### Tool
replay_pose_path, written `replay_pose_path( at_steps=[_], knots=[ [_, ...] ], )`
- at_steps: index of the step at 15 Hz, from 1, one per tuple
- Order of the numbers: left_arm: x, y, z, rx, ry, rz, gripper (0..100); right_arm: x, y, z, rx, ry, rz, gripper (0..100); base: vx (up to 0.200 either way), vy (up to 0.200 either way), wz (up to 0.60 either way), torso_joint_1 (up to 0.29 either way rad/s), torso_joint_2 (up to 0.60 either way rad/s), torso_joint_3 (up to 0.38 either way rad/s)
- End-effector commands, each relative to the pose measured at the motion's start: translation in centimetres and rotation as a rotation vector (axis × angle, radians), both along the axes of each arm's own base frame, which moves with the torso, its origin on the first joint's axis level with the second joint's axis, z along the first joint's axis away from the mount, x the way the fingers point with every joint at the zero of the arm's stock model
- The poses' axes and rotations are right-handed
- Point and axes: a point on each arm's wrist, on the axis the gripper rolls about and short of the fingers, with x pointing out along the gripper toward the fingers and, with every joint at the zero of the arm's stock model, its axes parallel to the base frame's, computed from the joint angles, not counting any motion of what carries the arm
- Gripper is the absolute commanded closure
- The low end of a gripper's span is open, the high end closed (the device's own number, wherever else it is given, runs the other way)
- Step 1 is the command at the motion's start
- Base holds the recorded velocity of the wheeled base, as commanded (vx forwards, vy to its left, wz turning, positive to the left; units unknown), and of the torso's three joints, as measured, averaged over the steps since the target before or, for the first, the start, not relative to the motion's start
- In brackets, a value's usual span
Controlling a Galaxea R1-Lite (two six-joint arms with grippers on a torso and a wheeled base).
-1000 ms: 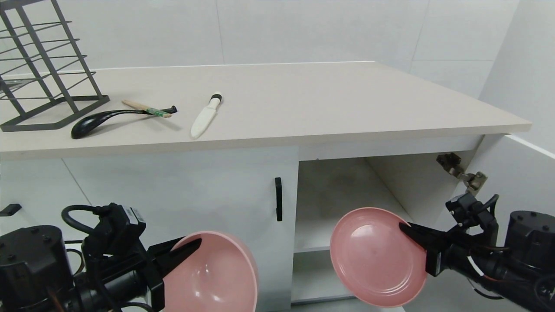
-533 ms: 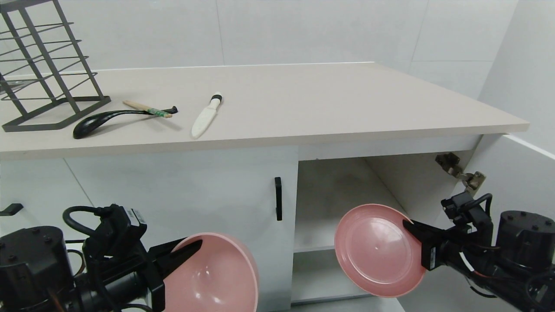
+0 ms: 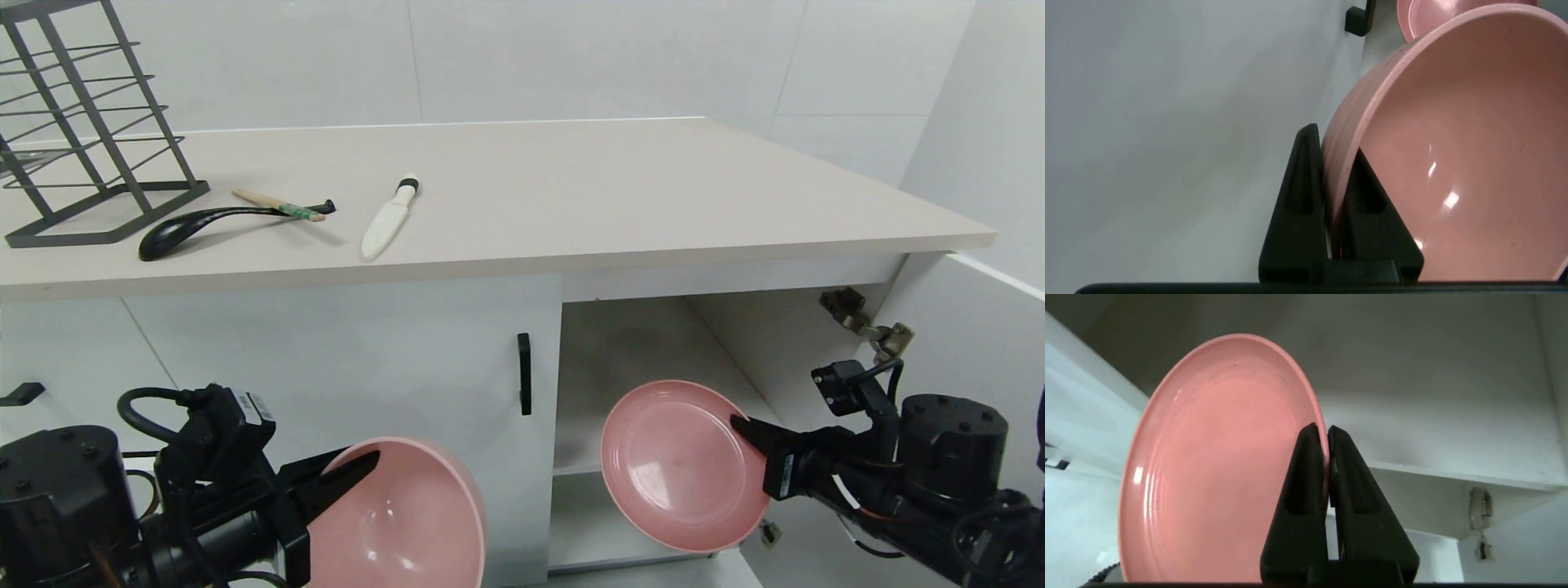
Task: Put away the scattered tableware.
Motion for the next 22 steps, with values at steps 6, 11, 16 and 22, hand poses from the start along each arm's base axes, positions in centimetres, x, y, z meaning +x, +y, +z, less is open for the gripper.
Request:
replay_pose_path(
  at_steps=[6,11,16,22],
  knots=[
    [0.1,0.1,-0.1,0.001,0.004,0.005,100,1.0,1.9,-0.1,-0.018,-0.042,0.069,100,0.0,0.0,0.0,0.0,0.0,0.0],
    [0.1,0.1,-0.1,0.001,0.004,0.008,100,-0.9,0.7,-0.7,-0.153,-0.021,0.099,100,0.0,0.0,0.0,0.0,0.0,0.0],
    [0.1,0.0,-0.1,0.001,0.006,0.003,100,2.7,1.6,-1.2,0.004,-0.021,0.018,100,0.0,0.0,0.0,0.0,0.0,0.0],
    [0.0,0.0,0.1,-0.003,-0.004,0.0,100,7.2,2.3,-6.8,0.051,0.082,-0.042,100,0.0,0.0,0.0,0.0,0.0,0.0]
  ],
)
